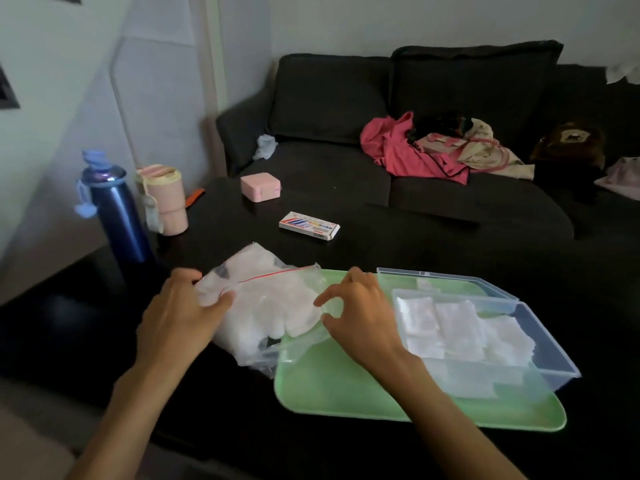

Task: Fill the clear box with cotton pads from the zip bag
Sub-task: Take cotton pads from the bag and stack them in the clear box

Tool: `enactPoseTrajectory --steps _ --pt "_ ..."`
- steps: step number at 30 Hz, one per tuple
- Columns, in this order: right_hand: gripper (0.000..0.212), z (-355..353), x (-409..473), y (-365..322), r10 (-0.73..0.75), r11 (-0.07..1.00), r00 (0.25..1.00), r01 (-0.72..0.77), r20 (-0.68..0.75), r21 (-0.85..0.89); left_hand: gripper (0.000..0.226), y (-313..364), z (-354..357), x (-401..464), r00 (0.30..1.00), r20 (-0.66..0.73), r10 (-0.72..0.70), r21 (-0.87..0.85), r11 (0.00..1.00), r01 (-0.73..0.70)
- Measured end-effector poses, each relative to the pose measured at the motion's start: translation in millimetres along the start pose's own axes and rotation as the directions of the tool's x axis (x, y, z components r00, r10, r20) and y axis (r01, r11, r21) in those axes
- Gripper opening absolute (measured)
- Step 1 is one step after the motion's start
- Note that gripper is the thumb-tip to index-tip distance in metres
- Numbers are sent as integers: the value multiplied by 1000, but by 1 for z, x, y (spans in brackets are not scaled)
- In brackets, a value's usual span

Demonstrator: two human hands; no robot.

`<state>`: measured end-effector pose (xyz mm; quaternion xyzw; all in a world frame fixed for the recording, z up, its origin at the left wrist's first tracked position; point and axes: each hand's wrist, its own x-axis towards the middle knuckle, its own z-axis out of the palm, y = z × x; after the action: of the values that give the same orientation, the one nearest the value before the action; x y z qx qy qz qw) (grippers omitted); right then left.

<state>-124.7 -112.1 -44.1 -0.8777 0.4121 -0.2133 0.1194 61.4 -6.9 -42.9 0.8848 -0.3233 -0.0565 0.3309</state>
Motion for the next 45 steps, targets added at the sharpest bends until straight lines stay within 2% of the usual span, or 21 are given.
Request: enactPoseTrajectory --steps 2,4,6,8,12,15,17,20,22,24,27,30,32,34,35,36,39,41,43,44,45 --pt "27 8 1 -2 32 997 999 -33 19 68 41 -8 3 3 985 164 -52 -1 999 53" --pt "23 15 1 -6 43 993 999 -44 17 107 29 -8 7 2 969 247 -12 -98 994 37" --pt "27 24 2 -13 51 994 999 -50 -4 100 25 -8 10 4 967 251 39 -187 982 9" --pt "44 31 5 -19 76 996 997 -76 -1 44 28 -8 14 5 967 247 65 -261 965 2" --pt "62 44 8 -25 142 987 989 -138 49 -79 37 -8 21 7 968 242 72 -286 958 0" --pt "56 47 13 -26 194 981 975 -194 110 -4 22 -6 22 8 983 180 38 -141 990 -12" --pt "44 44 16 -24 211 971 967 -224 141 82 21 -5 19 6 993 81 83 -25 996 -82" --pt "34 34 19 -15 190 962 959 -224 210 157 28 1 13 3 935 -79 345 10 938 -345" --pt "30 26 19 -9 168 952 960 -218 225 216 35 6 11 0 874 -61 482 66 876 -478" --pt "26 18 19 -4 135 961 978 -168 157 219 35 10 11 -5 842 -29 539 110 839 -533" --pt "23 8 15 -1 15 990 1000 -11 -26 139 22 15 13 -13 853 -38 520 112 851 -513" --pt "21 -9 10 1 -22 962 997 43 -79 268 27 18 13 -16 872 -15 490 131 865 -484" --pt "19 -24 5 3 23 837 1000 -31 22 547 29 22 15 -17 859 16 512 164 846 -507" --pt "16 -36 0 4 52 523 985 -169 167 835 30 29 18 -20 839 2 544 138 831 -539" --pt "21 -42 -4 6 66 389 969 -246 240 888 29 37 21 -22 825 -30 564 84 824 -560" --pt "28 -47 -7 9 72 319 951 -308 302 896 26 44 23 -24 812 -75 578 -1 814 -580" --pt "40 -57 -15 20 94 228 931 -366 353 902 21 69 24 -37 844 -137 518 -382 759 -527" --pt "30 -62 -19 29 167 238 955 -280 245 930 19 83 24 -47 904 -140 403 -551 728 -409" --pt "18 -64 -25 36 225 401 974 -61 -34 914 29 92 24 -52 932 -147 332 -552 754 -356" --pt "16 -65 -29 40 205 512 960 59 -189 857 36 96 24 -52 943 -53 329 -572 764 -299" --pt "17 -65 -32 44 150 616 938 158 -312 772 42 102 25 -51 939 125 321 -614 768 -181"
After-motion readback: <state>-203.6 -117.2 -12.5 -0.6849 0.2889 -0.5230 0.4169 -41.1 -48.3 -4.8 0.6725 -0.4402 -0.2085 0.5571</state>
